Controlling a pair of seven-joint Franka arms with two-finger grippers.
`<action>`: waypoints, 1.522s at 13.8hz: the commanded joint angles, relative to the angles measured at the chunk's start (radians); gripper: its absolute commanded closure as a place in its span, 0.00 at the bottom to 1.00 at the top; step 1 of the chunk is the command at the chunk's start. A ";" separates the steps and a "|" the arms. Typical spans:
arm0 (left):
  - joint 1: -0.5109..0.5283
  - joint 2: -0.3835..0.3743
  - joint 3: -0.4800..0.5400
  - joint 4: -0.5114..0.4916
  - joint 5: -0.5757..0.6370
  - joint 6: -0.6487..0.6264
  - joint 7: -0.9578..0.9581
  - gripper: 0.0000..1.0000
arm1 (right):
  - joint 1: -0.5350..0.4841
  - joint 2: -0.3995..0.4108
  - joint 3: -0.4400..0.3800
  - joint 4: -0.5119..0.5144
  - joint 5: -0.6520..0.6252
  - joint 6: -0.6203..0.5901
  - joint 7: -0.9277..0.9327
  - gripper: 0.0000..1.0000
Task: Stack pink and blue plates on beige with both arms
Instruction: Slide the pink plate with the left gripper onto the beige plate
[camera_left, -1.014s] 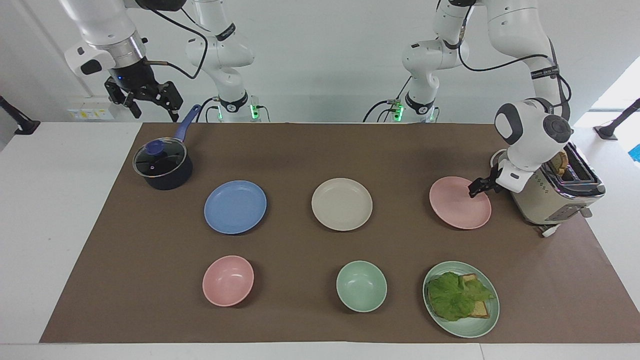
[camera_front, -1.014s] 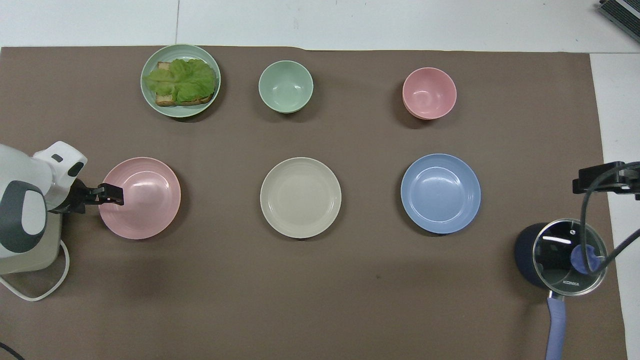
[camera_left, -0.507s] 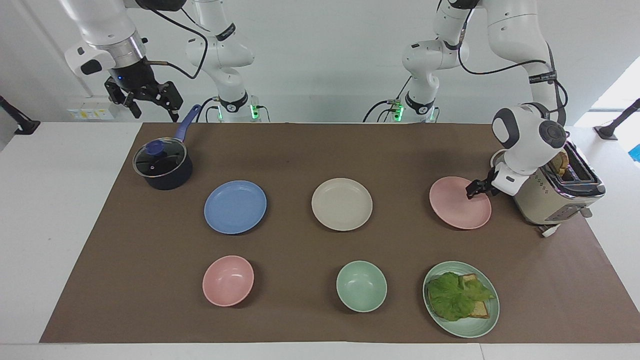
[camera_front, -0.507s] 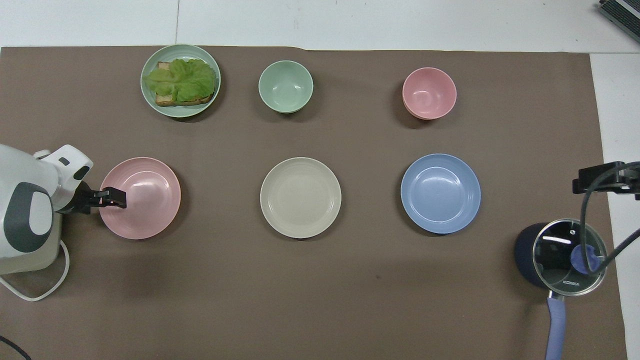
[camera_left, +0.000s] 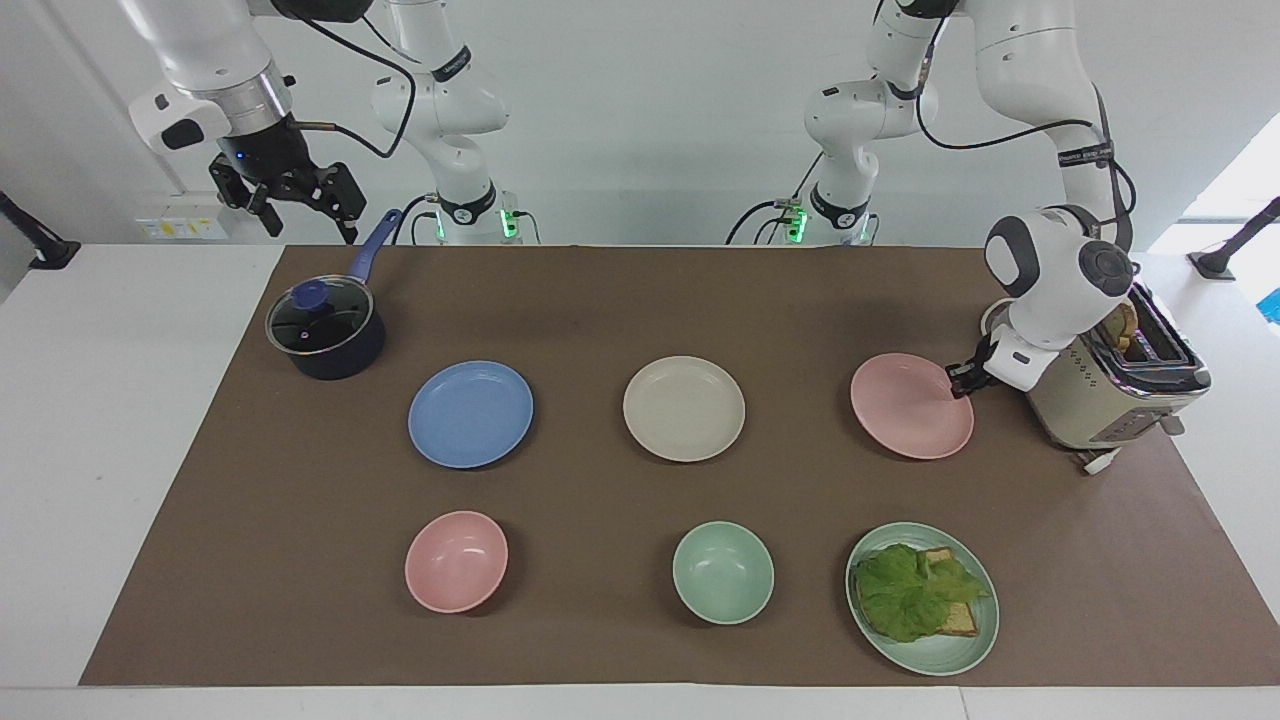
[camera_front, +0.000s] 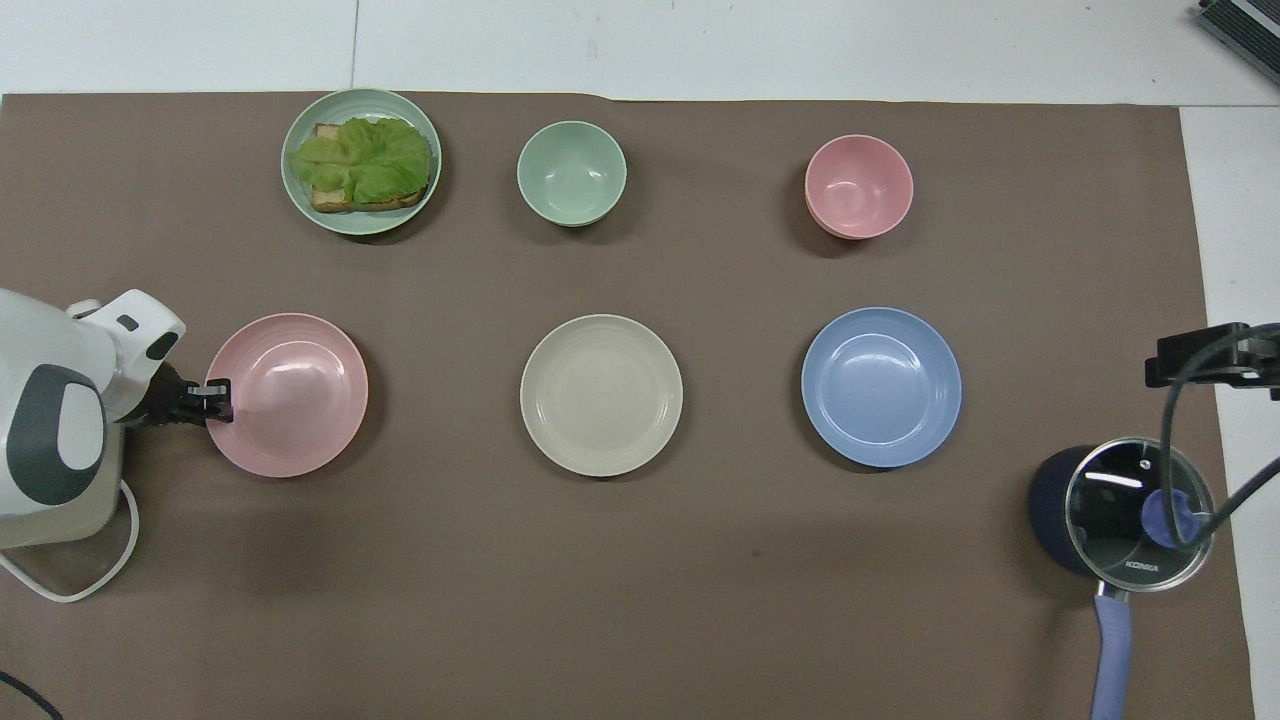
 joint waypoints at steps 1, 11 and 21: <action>0.008 0.003 -0.003 0.017 0.014 -0.060 0.008 1.00 | -0.013 -0.009 0.007 -0.012 0.004 0.016 -0.018 0.00; -0.015 -0.021 -0.025 0.273 -0.081 -0.456 0.000 1.00 | -0.013 -0.009 0.006 -0.012 0.004 0.016 -0.018 0.00; -0.201 -0.135 -0.125 0.186 -0.263 -0.312 -0.254 1.00 | -0.013 -0.009 0.007 -0.012 0.004 0.016 -0.018 0.00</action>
